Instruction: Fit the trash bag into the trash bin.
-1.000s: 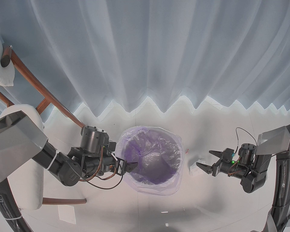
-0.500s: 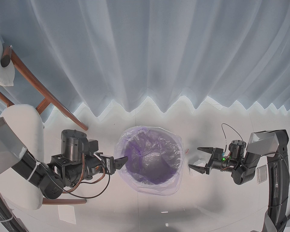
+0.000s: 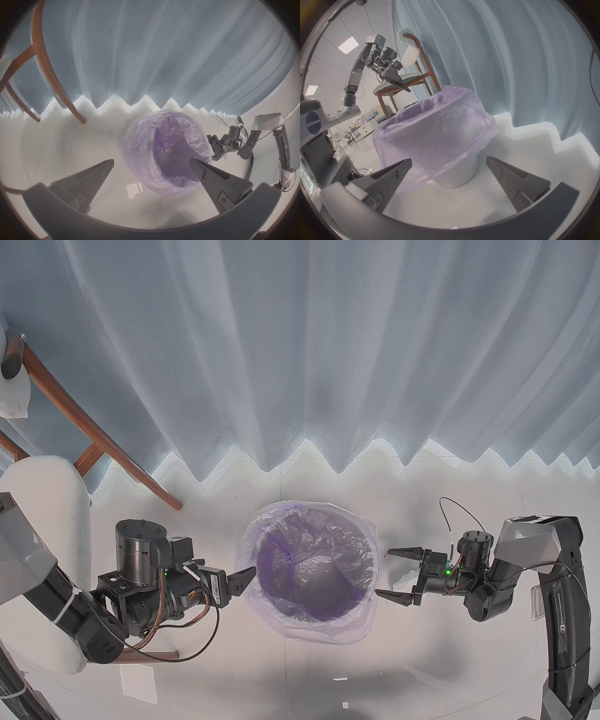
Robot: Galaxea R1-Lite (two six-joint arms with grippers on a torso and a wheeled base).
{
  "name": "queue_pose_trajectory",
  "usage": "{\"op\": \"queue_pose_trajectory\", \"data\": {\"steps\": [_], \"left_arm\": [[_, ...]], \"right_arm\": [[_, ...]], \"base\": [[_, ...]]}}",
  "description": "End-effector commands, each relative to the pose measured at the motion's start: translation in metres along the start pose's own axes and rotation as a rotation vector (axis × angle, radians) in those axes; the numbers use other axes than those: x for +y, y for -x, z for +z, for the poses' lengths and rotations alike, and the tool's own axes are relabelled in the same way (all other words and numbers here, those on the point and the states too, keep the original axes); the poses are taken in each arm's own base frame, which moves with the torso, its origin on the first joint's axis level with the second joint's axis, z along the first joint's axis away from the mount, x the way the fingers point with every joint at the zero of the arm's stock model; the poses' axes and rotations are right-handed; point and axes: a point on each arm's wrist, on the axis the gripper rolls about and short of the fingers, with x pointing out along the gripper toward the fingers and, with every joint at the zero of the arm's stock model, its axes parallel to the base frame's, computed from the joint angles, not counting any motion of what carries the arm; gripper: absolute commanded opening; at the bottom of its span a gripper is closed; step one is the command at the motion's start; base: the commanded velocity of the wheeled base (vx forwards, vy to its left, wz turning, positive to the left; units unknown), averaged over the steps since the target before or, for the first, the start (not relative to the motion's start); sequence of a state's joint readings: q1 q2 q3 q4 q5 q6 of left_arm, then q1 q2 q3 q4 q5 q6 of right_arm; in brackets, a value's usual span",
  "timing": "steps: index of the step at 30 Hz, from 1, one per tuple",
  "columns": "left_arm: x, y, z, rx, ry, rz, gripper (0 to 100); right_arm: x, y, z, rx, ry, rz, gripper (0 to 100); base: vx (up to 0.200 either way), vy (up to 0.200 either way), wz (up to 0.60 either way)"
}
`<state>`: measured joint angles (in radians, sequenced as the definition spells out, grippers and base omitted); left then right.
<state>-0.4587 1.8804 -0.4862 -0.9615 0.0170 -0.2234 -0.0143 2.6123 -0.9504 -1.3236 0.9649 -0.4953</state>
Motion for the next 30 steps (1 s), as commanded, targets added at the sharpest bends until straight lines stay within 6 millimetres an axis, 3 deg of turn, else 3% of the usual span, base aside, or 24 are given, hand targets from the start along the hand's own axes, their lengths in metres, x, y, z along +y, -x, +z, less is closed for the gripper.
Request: {"op": "queue_pose_trajectory", "data": {"steps": [1,18,30], "left_arm": [[0.000,-0.001,-0.002,0.007,-0.001,0.002,100],[0.001,0.000,-0.005,0.019,-0.006,0.014,100],[0.001,-0.003,-0.008,0.029,-0.006,0.024,100]], "right_arm": [[0.004,-0.003,-0.003,-0.004,-0.010,0.029,100],[0.015,-0.011,-0.020,-0.011,-0.072,0.130,100],[0.017,-0.015,-0.017,-0.020,-0.051,0.145,100]], "base": [[0.000,0.000,0.00],[0.000,0.000,0.00],[0.000,0.000,0.00]]}}
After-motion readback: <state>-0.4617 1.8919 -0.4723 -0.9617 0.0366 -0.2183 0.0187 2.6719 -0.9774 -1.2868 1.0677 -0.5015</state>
